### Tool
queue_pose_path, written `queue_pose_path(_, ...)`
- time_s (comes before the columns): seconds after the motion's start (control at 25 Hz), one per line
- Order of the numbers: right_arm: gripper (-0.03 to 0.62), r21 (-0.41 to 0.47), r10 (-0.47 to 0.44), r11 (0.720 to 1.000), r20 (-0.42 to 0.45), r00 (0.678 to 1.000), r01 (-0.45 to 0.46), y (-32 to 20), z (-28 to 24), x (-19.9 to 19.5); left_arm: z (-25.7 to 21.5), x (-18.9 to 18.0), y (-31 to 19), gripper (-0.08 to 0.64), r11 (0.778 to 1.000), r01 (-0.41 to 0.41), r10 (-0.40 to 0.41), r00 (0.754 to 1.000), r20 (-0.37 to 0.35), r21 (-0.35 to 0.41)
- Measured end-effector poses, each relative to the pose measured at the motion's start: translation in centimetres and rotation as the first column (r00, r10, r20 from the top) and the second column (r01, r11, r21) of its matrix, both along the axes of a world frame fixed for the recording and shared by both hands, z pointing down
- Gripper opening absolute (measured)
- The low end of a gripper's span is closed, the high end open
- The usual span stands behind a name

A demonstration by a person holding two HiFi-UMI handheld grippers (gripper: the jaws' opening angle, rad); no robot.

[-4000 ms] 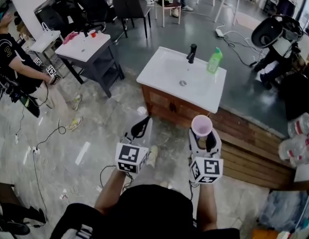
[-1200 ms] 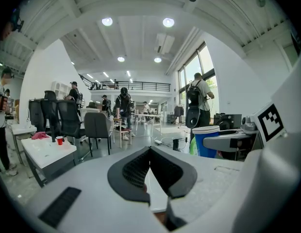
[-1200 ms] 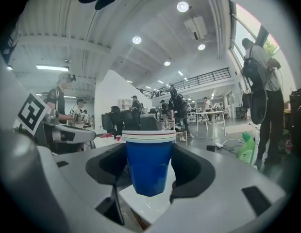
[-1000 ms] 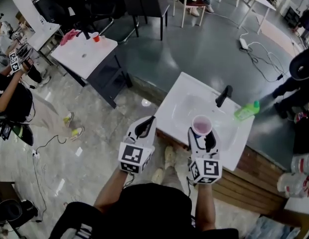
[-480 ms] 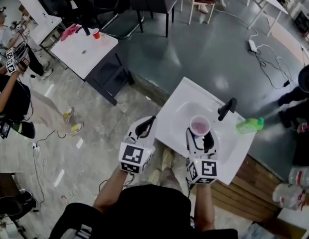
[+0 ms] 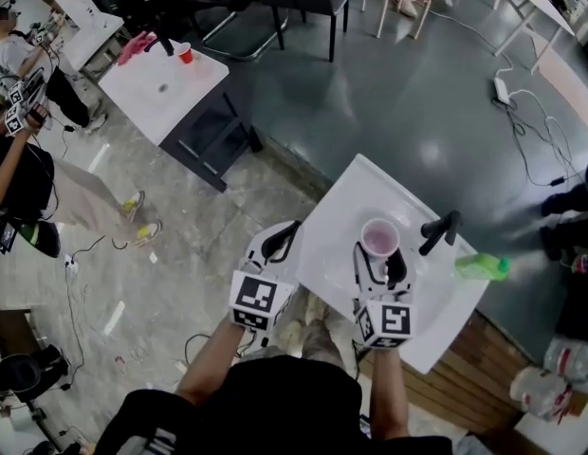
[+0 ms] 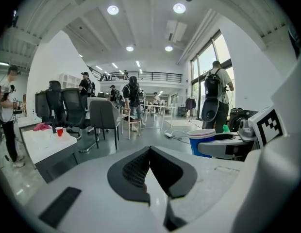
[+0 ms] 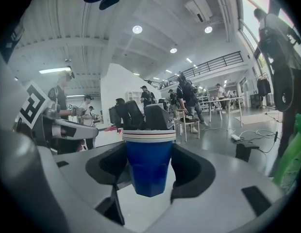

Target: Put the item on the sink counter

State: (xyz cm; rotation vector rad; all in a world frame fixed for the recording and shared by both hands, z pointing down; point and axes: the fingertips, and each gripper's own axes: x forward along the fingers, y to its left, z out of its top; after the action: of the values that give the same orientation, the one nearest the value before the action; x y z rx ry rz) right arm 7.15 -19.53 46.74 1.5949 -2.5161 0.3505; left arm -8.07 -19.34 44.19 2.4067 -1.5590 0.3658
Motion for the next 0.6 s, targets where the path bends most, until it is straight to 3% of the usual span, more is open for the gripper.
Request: queue_pose_path(0.6, 0.284, 0.0, -0.027, 1.0, -0.003, 1.0, 0.027, -7.2, 4.9, 0.0, 4.7, 1.2, -6.7, 0.002, 0.998, 0.0, 0.0, 1.0, -0.008, -0.063)
